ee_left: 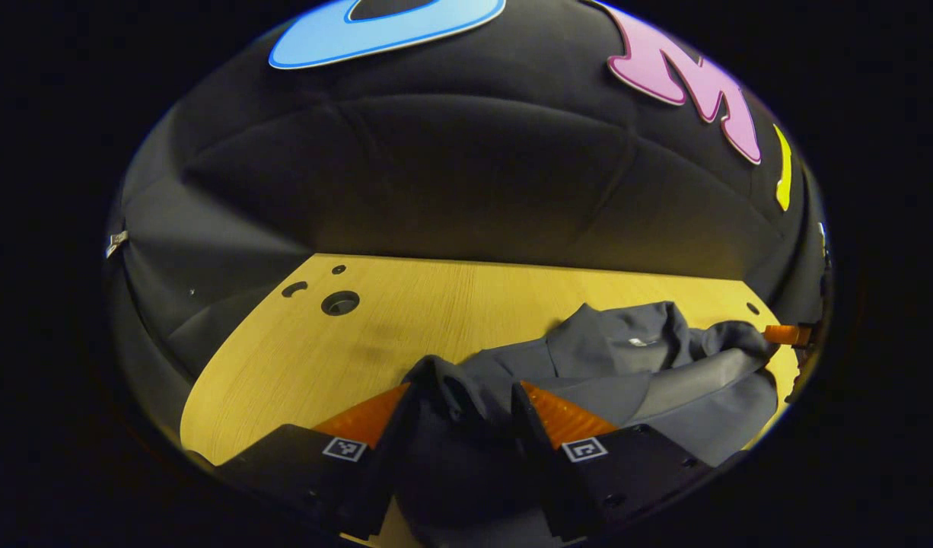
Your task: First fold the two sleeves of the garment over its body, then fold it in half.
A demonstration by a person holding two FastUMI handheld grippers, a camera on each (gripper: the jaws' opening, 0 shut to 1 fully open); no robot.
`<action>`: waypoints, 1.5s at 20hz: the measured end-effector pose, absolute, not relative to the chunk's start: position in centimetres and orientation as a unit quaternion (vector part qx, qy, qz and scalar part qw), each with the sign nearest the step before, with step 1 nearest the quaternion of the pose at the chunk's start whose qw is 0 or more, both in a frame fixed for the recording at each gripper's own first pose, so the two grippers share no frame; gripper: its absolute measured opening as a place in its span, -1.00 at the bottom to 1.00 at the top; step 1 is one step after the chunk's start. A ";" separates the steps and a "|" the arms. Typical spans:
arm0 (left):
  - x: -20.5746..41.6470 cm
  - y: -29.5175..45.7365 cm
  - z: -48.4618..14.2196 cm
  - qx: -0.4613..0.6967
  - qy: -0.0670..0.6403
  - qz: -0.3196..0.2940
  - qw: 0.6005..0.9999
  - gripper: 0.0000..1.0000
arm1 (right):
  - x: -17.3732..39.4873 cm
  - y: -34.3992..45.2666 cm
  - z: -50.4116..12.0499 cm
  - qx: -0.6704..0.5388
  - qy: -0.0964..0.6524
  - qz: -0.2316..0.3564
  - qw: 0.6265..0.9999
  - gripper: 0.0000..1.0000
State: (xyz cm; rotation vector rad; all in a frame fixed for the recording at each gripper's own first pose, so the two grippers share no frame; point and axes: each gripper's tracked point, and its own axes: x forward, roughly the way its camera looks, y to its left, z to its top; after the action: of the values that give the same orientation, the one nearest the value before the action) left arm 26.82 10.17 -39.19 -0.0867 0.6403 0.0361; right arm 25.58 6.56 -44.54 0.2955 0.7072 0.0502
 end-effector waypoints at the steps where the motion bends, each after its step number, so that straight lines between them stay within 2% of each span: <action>1: 26.2 10.0 -38.4 -0.045 0.308 0.017 0.950 0.68 | 25.1 6.5 -43.7 0.142 0.343 0.026 0.928 0.74; 3: 25.0 9.8 -36.6 -0.039 0.295 0.017 0.954 0.78 | 24.0 6.3 -41.8 0.143 0.335 0.028 0.931 0.74; 14: 15.7 8.6 -26.9 -0.028 0.255 -0.005 0.967 0.79 | 15.1 6.1 -32.9 0.153 0.308 0.039 0.938 0.74; 22: 9.3 7.1 -22.8 0.007 0.245 -0.035 0.969 0.79 | 9.2 3.6 -27.4 0.141 0.272 0.044 0.951 0.74; 30: 4.2 3.5 -22.2 0.019 0.248 -0.078 0.965 0.79 | 4.3 3.2 -24.6 0.141 0.253 0.051 0.956 0.73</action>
State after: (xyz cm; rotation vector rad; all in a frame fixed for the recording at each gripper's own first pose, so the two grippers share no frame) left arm 4.23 3.53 -22.22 0.0387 0.5011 -0.1581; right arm 4.28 3.19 -24.61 0.2862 0.5129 0.1026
